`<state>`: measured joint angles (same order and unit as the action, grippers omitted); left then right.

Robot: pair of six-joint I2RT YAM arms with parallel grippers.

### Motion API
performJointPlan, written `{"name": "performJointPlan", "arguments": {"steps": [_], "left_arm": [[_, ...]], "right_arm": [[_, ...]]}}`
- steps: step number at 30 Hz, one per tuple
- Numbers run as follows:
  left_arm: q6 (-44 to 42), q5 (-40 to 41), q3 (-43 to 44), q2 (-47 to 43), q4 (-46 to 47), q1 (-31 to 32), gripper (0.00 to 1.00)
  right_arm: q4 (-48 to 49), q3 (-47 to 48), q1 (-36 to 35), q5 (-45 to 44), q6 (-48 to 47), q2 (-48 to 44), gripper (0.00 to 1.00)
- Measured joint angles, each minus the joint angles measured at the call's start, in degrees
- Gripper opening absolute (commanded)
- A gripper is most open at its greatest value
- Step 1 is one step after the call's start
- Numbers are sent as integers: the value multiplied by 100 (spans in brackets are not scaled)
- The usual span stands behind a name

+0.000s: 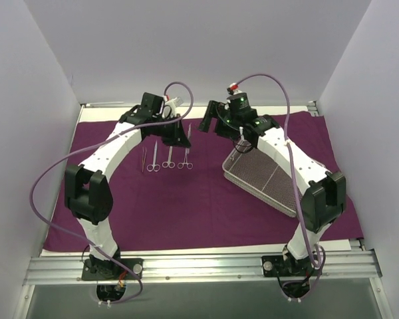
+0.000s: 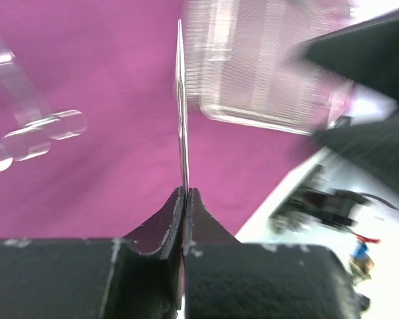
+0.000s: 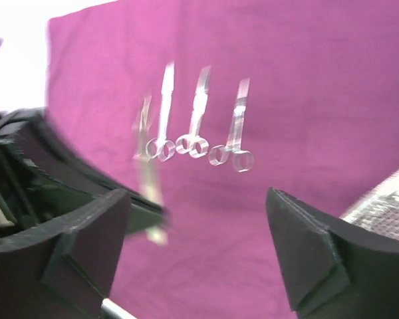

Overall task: Open and lay out the surgical kit
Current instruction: Place the medical item in the surgical kit.

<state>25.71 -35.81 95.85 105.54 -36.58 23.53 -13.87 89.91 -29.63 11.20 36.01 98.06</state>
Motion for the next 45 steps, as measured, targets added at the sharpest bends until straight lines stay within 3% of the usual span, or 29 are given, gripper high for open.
{"name": "performJointPlan", "arguments": {"steps": [3, 4, 10, 18, 23, 31, 45], "left_arm": [[-529, 610, -94, -11, -409, -330, 2], [-704, 822, -184, -22, -494, -461, 2], [-1532, 2310, -846, -48, -1047, -1213, 2], [-2028, 3427, -909, 387, -1290, -1622, 2], [-2044, 3611, -584, 1084, -1405, -1624, 2], [-2037, 3727, -302, 1375, -1515, -1709, 2], [-1891, 3709, -177, 1705, -1510, -1801, 27]], "right_arm": [[-179, -37, 326, -262, -4, -66, 94], [-192, -149, 527, -323, -7, -140, 100], [-610, -522, 1515, -769, -197, -588, 100], [-765, -1071, 1729, -723, -337, -986, 100], [-831, -1215, 2020, -627, -369, -990, 100], [-822, -1263, 2253, -501, -402, -990, 100], [-824, -1283, 2345, -319, -439, -977, 100]]}}
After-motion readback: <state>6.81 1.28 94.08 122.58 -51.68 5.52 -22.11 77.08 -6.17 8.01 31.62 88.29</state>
